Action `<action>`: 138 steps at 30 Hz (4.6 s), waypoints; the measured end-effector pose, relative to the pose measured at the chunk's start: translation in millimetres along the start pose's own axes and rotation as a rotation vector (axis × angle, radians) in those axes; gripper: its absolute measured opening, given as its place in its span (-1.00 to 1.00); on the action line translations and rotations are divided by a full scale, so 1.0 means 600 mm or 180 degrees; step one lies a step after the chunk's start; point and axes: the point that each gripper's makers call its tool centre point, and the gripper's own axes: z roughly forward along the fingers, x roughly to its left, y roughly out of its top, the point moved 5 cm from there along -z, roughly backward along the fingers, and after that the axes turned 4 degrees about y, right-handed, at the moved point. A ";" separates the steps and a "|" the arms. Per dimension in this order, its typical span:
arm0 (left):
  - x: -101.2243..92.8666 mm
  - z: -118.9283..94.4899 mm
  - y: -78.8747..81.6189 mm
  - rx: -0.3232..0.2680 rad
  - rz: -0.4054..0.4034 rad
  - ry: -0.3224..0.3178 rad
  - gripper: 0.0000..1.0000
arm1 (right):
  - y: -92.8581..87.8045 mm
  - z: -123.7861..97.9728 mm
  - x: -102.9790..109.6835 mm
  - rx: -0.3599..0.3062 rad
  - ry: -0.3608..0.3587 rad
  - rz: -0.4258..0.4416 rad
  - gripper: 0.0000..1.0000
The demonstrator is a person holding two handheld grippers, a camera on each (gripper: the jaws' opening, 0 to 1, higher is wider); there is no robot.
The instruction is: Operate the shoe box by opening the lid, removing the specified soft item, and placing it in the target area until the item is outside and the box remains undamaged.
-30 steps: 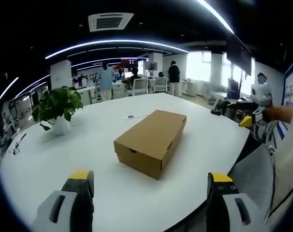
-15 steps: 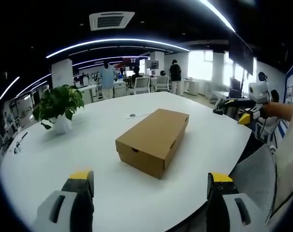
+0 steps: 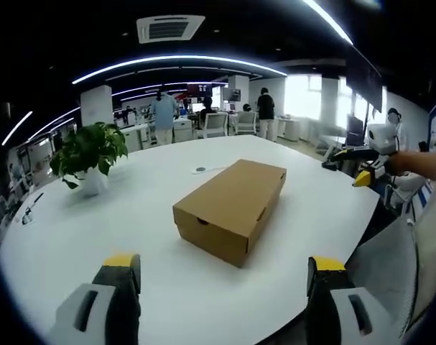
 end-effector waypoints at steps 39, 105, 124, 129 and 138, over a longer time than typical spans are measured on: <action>-0.013 0.064 -0.026 0.0155 -0.0166 0.0350 0.84 | -0.012 0.099 -0.054 0.0316 0.0570 -0.0353 0.92; -0.070 0.214 -0.012 0.0248 -0.0337 0.0839 0.11 | 0.033 0.284 -0.105 0.0512 0.0998 -0.0947 -0.09; -0.047 0.210 -0.012 0.0384 -0.0287 0.0718 0.07 | 0.032 0.283 -0.087 0.0594 0.0863 -0.0819 -0.11; -0.037 0.207 -0.014 0.0410 -0.0264 0.0653 0.06 | 0.032 0.281 -0.079 0.0613 0.0813 -0.0749 -0.11; -0.023 0.199 -0.016 0.0456 -0.0241 0.0526 0.05 | 0.032 0.275 -0.061 0.0604 0.0758 -0.0612 -0.11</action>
